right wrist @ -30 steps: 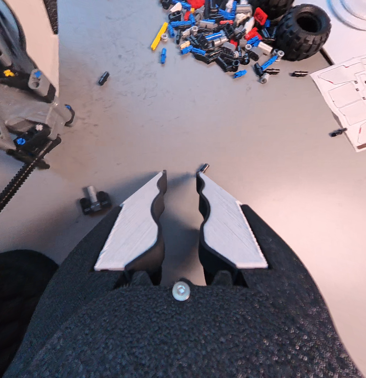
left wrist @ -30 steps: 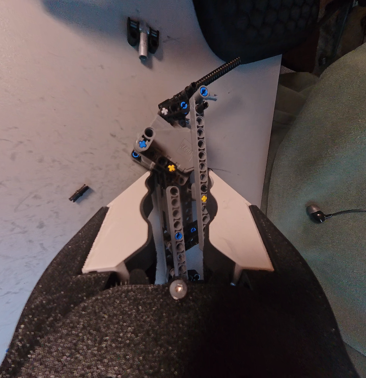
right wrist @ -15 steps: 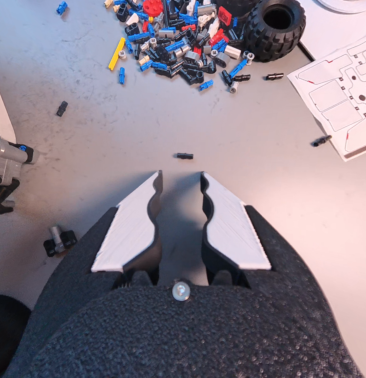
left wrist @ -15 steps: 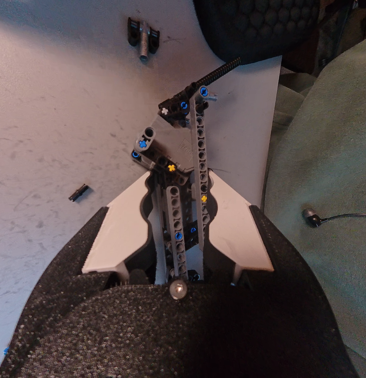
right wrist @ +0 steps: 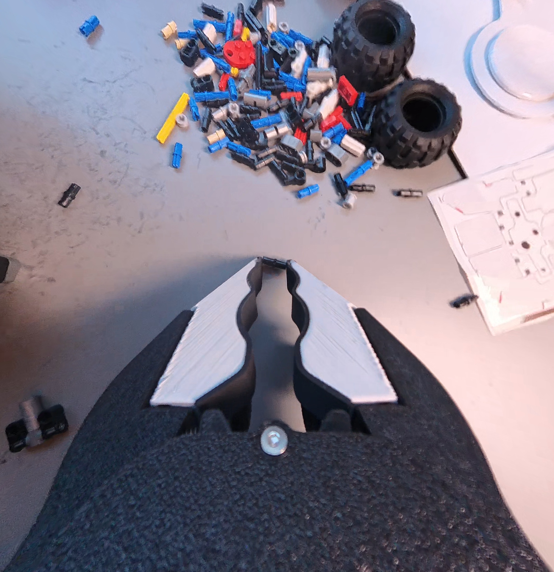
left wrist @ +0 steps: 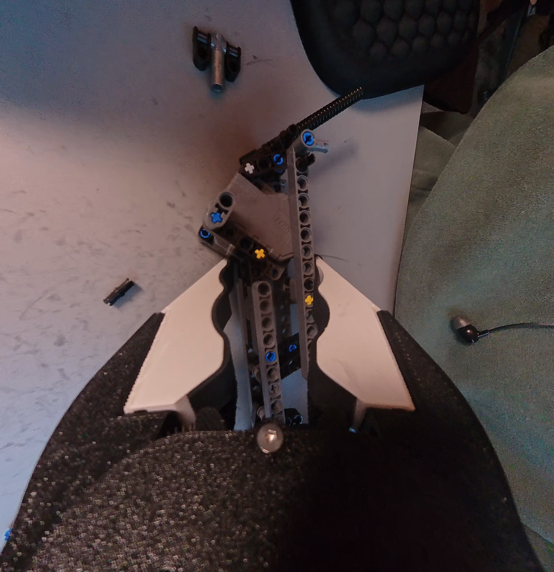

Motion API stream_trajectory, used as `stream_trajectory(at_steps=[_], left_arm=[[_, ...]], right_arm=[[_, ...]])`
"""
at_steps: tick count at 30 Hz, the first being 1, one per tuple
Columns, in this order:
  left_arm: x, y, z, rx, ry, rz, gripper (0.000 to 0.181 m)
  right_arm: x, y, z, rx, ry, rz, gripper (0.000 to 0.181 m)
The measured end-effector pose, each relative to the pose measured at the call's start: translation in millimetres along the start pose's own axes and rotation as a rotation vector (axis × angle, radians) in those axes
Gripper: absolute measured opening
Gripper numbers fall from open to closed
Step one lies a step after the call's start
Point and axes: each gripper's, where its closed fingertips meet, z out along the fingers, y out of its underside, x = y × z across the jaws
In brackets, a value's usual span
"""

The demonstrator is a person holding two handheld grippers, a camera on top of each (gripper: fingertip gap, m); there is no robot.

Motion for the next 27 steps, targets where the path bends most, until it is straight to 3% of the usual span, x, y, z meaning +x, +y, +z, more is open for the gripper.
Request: stream_trajectory(at_steps=[4,5,6,8,11,14,16,22,25,27], left_arm=[[0,0,0,0.001,0.0,-0.004,0.05],[0,0,0,0.002,0.0,-0.006,0.05],[0,0,0,0.003,-0.001,-0.007,0.05],[0,0,0,0.006,-0.002,-0.012,0.05],[0,0,0,0.007,-0.003,-0.014,0.05],[0,0,0,0.007,-0.002,-0.014,0.05],[0,0,0,0.007,0.001,-0.013,0.05],[0,0,0,0.007,0.002,-0.016,0.05],[0,-1,0,0.006,-0.005,-0.017,0.049],[0,-1,0,0.004,-0.012,-0.016,0.049]], right_arm=[[-9,-56,10,0.205,-0.013,-0.07,0.015],[-8,-69,13,0.244,0.001,-0.074,0.02],[-13,-80,17,0.276,-0.021,-0.086,0.04],[-15,-92,25,0.282,-0.034,-0.099,0.057],[-16,-97,29,0.288,-0.04,-0.114,0.061],[-20,-97,20,0.311,-0.051,-0.112,0.06],[-32,-93,3,0.338,-0.105,-0.117,0.048],[-127,-37,-66,0.237,-0.515,-0.173,0.021],[-162,-19,-86,0.222,-0.579,-0.187,0.019],[-173,-12,-88,0.199,-0.54,-0.209,0.019]])
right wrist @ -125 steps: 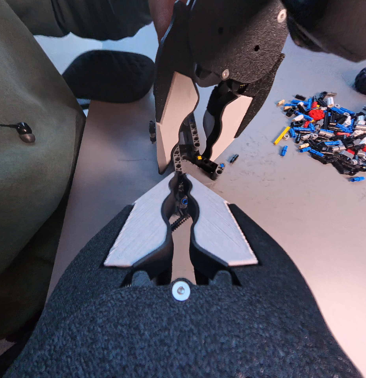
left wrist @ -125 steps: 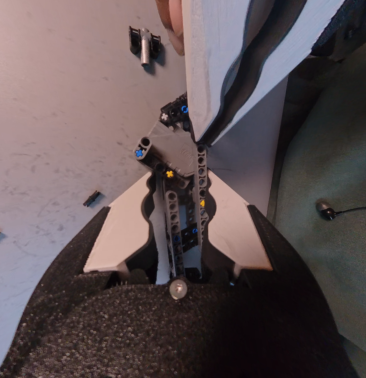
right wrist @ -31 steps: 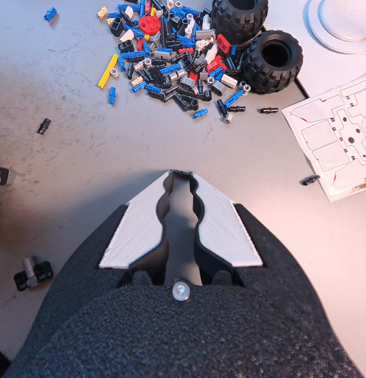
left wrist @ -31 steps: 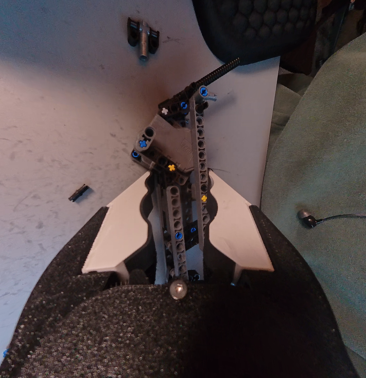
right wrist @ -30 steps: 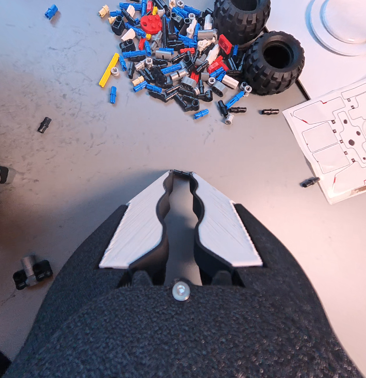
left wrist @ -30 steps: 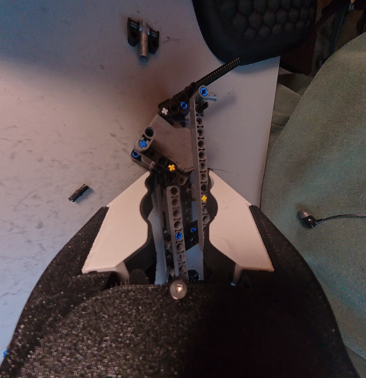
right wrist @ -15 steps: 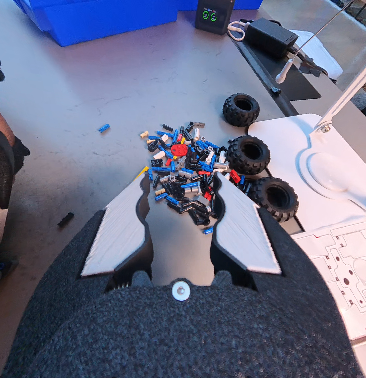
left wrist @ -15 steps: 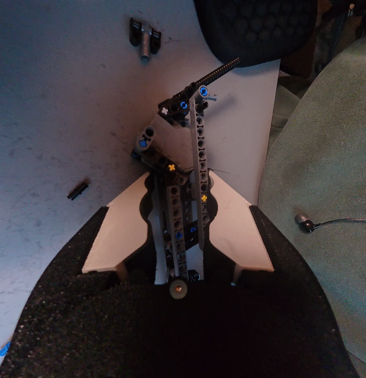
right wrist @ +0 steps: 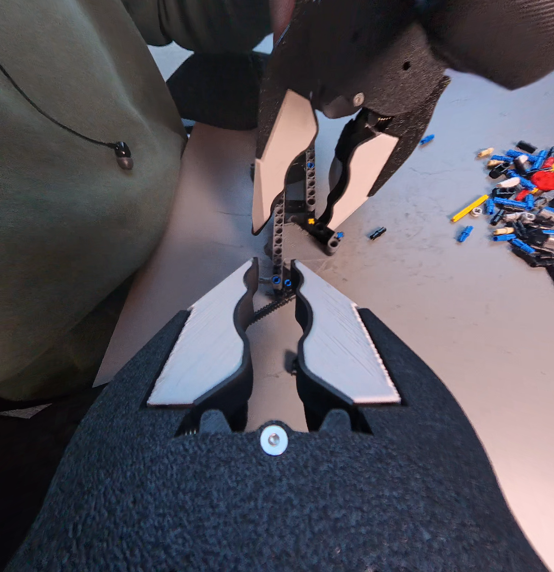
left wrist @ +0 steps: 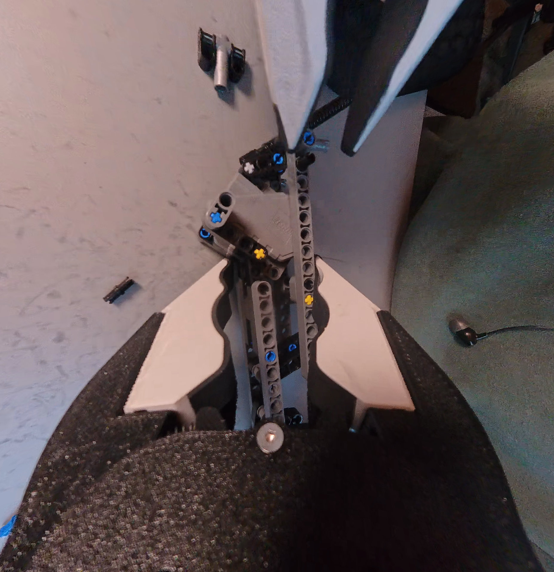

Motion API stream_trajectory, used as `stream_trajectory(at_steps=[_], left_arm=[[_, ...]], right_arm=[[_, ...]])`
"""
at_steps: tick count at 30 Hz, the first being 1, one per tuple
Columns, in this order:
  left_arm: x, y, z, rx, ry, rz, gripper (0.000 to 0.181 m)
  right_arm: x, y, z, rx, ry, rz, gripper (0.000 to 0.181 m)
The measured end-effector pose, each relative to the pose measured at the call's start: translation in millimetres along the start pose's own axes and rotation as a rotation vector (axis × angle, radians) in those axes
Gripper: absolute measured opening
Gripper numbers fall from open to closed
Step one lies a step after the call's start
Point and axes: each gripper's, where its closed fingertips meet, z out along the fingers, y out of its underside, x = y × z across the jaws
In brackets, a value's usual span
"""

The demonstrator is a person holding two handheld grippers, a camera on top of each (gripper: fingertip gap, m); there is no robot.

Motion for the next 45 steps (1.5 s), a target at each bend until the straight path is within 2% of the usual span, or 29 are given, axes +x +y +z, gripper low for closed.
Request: stream_trajectory(at_steps=[6,14,17,21,22,23,25,27,30,32,36,40,45], left_arm=[[0,0,0,-0.016,-0.02,-0.002,0.049],[0,0,1,-0.045,-0.072,0.009,0.048],[-1,2,2,-0.057,-0.11,0.019,0.044],[-3,4,3,-0.093,-0.156,0.033,0.043],[-3,4,3,-0.095,-0.151,0.029,0.043],[-3,4,3,-0.098,-0.15,0.028,0.043],[-3,4,3,-0.101,-0.152,0.031,0.043],[-2,3,2,-0.095,-0.143,0.024,0.044],[-2,2,3,-0.081,-0.139,0.024,0.044],[-1,2,3,-0.073,-0.136,0.022,0.046],[0,2,4,-0.055,-0.127,0.012,0.049],[0,2,5,-0.055,-0.144,0.016,0.05],[1,2,6,-0.041,-0.157,0.018,0.051]], right_arm=[[3,11,10,-0.137,0.163,-0.035,0.006],[2,12,10,-0.358,0.264,-0.133,0.003],[2,11,11,-0.293,0.295,-0.082,0.001],[2,2,8,-0.103,0.302,0.057,0.001],[-4,-27,-2,0.092,0.262,0.107,0.001],[-6,-49,-19,0.202,0.256,0.123,0.001],[-5,-47,-37,0.137,0.355,-0.013,0.002],[-3,-45,-47,0.201,0.365,0.027,0.002],[38,-24,-67,0.222,0.523,0.12,0.002],[69,-14,-72,0.228,0.6,0.113,0.003],[140,-5,-46,0.127,0.67,0.022,0.003],[195,-32,-11,0.147,0.665,-0.083,0.004],[216,-55,21,0.144,0.597,-0.163,0.043]])
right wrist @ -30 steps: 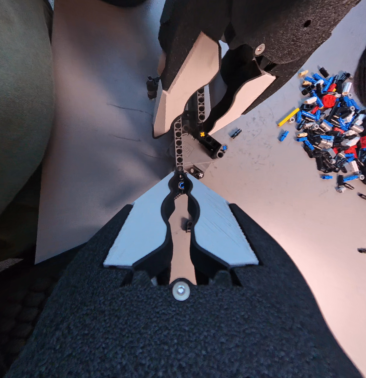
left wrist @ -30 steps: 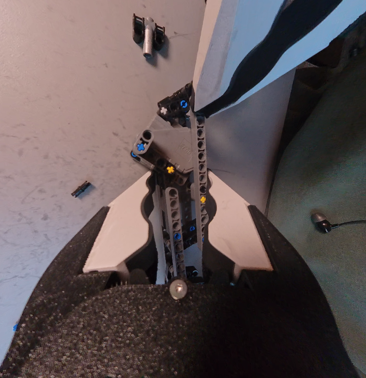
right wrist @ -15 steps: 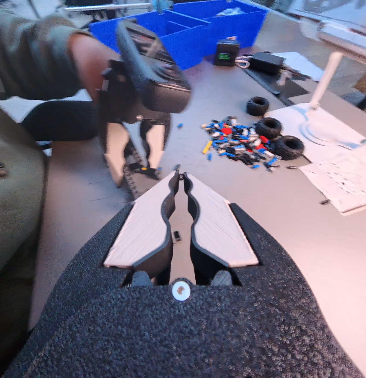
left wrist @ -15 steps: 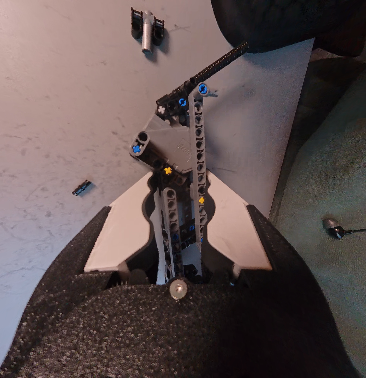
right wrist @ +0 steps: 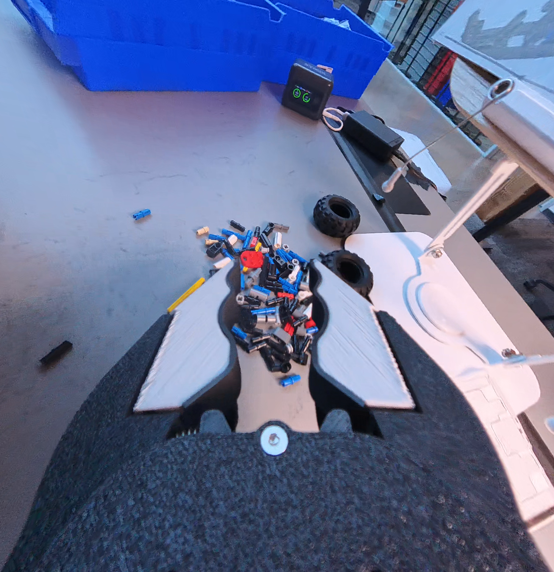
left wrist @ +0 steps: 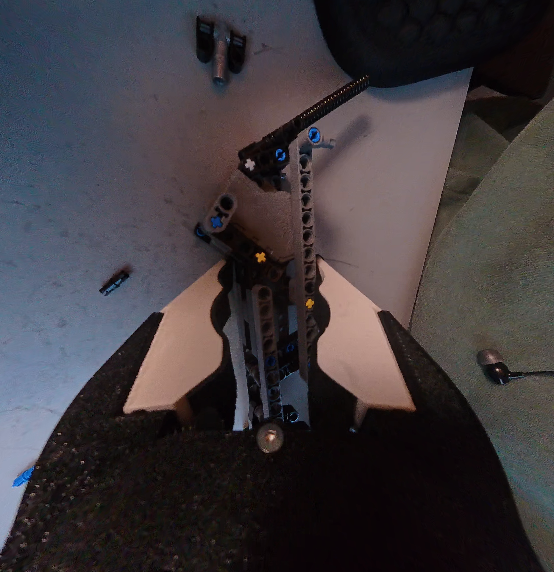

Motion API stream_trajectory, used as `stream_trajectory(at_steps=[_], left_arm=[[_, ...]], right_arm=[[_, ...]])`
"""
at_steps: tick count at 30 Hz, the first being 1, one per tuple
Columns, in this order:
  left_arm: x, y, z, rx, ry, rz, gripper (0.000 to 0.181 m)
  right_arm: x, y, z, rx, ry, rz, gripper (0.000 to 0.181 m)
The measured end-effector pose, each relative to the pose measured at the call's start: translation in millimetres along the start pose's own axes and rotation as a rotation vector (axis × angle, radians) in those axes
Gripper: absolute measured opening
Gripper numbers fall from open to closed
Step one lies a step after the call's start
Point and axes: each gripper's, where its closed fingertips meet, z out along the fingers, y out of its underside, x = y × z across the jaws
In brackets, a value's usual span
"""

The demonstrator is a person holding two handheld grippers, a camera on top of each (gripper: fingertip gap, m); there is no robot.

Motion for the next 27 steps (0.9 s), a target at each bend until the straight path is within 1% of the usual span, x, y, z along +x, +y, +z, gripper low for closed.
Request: stream_trajectory(at_steps=[3,7,9,10,12,14,17,20,22,25,26,27], left_arm=[[0,0,0,0.004,0.005,0.0,0.051],[0,0,0,0.006,0.011,0.002,0.051],[0,0,0,0.012,0.017,0.001,0.051],[0,0,-1,0.015,0.02,-0.001,0.051],[0,0,-1,0.019,0.022,-0.001,0.051],[0,0,-1,0.016,0.023,0.001,0.051],[0,0,-1,0.009,0.028,0.007,0.051],[0,-1,-1,0.004,0.036,0.012,0.05],[-1,-1,-1,0.004,0.039,0.019,0.05],[-1,-3,-1,-0.003,0.045,0.028,0.05],[-1,-3,-1,-0.007,0.05,0.028,0.05],[-1,-3,-1,-0.011,0.057,0.028,0.049]], right_arm=[[0,-3,6,-0.001,-0.015,-0.008,0.051],[2,-4,0,0.016,-0.019,0.037,0.054],[5,-10,-14,0.05,-0.019,0.083,0.051],[3,-14,-25,0.073,-0.036,0.104,0.046],[-11,-16,-51,0.073,-0.119,0.132,0.037],[-31,-4,-80,0.004,-0.189,0.134,0.039],[-69,24,-120,-0.143,-0.27,0.123,0.044],[-111,51,-150,-0.265,-0.345,0.14,0.044],[-132,67,-160,-0.327,-0.357,0.132,0.044],[-148,86,-161,-0.393,-0.336,0.111,0.043],[-149,92,-159,-0.42,-0.324,0.105,0.04],[-149,98,-158,-0.447,-0.317,0.102,0.031]])
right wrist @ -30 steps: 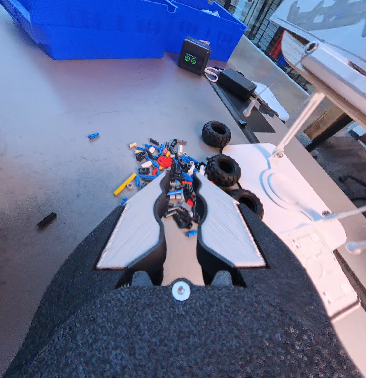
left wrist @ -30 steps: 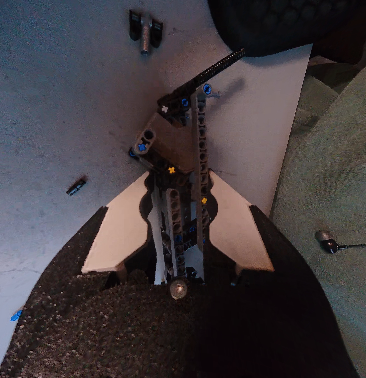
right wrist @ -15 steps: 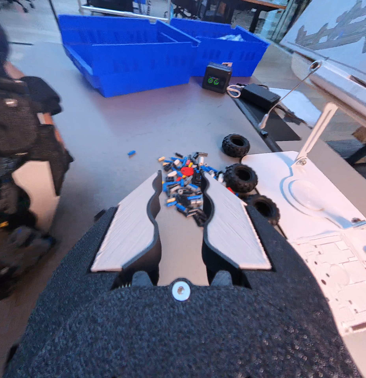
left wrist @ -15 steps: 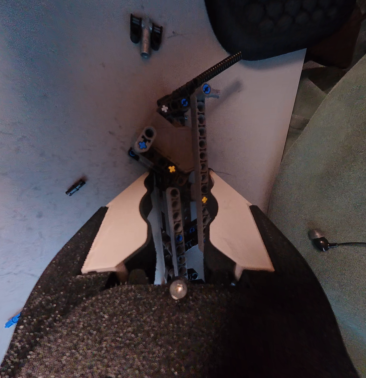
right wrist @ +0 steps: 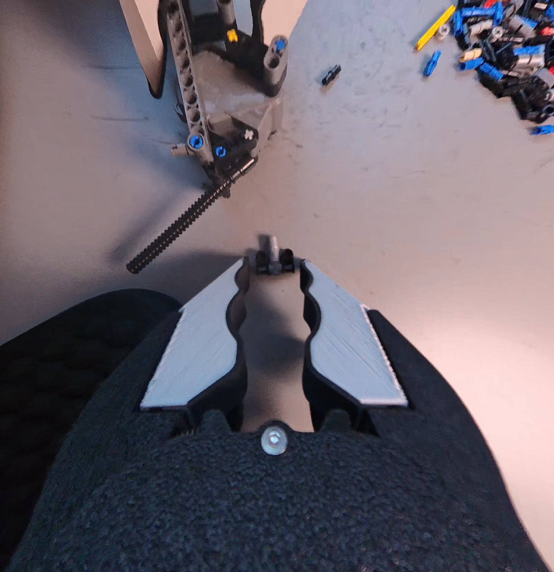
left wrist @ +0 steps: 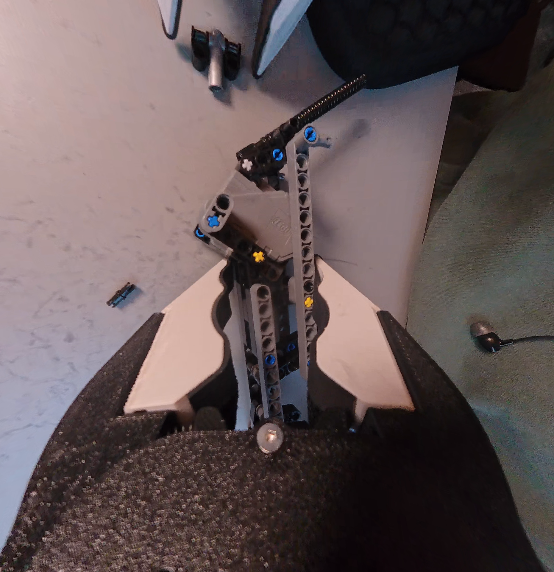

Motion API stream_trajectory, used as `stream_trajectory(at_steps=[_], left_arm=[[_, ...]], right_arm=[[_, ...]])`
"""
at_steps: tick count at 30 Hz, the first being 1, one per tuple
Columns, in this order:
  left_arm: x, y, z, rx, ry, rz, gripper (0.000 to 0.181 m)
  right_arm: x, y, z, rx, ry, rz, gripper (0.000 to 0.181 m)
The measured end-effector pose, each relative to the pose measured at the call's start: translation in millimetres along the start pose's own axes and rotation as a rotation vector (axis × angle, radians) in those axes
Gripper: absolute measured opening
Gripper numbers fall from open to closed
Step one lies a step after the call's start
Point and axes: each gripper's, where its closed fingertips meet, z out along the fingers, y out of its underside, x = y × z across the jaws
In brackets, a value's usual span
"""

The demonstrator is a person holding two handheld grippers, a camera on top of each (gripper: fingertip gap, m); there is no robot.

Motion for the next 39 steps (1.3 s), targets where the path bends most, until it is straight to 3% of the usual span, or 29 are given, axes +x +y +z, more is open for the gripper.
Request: stream_trajectory(at_steps=[1,6,10,14,19,23,26,29,32,34,39], left_arm=[[0,0,0,-0.002,0.011,-0.001,0.049],[19,-12,-9,0.057,0.211,-0.018,0.047],[21,-26,-17,0.076,0.367,-0.002,0.043],[-9,-39,-23,0.092,0.364,-0.008,0.045],[-58,-52,-45,0.195,0.191,-0.052,0.044],[-61,-54,-82,0.385,0.124,-0.039,0.046],[-48,-26,-103,0.456,0.1,-0.021,0.053],[-43,22,-93,0.419,0.046,-0.021,0.064],[-34,43,-61,0.404,0.026,-0.028,0.065],[-30,37,-41,0.395,-0.027,0.004,0.059],[-25,-4,-19,0.377,-0.169,0.031,0.002]], right_arm=[[-2,-3,0,0.02,-0.019,0.007,0.024],[1,-10,-14,0.104,-0.017,0.034,0.023],[16,-12,-35,0.184,0.079,0.085,0.023],[24,-2,-48,0.196,0.154,0.131,0.023],[32,7,-65,0.227,0.242,0.172,0.023],[36,3,-78,0.289,0.279,0.194,0.023],[37,2,-82,0.311,0.303,0.19,0.024],[35,1,-83,0.329,0.307,0.187,0.023],[34,-3,-81,0.352,0.308,0.189,0.023],[36,-9,-81,0.368,0.317,0.184,0.023],[40,-20,-98,0.403,0.38,0.18,0.024]])
